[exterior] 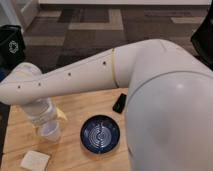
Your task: Move the arm in a circular motion
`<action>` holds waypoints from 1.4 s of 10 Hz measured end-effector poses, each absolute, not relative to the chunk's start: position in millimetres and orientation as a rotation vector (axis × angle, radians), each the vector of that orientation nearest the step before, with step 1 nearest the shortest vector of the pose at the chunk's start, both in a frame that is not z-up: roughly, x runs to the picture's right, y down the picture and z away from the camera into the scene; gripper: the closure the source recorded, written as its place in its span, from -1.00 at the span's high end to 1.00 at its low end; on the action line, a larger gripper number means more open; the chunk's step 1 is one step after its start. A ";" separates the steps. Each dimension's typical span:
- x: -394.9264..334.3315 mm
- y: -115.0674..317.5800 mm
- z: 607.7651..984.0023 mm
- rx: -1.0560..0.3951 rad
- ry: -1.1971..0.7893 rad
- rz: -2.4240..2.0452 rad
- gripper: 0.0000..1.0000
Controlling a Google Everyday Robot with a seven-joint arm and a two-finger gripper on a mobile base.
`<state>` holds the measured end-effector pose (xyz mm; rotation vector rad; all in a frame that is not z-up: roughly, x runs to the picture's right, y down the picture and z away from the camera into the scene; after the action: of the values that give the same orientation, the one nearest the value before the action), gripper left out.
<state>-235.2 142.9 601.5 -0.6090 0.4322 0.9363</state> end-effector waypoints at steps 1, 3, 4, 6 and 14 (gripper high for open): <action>-239.3 137.5 604.9 -0.607 0.433 0.917 0.30; -251.5 121.0 613.9 -0.605 0.426 0.873 0.30; -253.8 112.2 619.7 -0.599 0.423 0.862 0.30; -256.2 82.7 637.8 -0.594 0.410 0.835 0.30; -154.9 -27.9 710.4 -0.552 0.416 0.920 0.30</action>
<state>-154.9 -27.9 710.4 -0.5516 0.4161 0.9199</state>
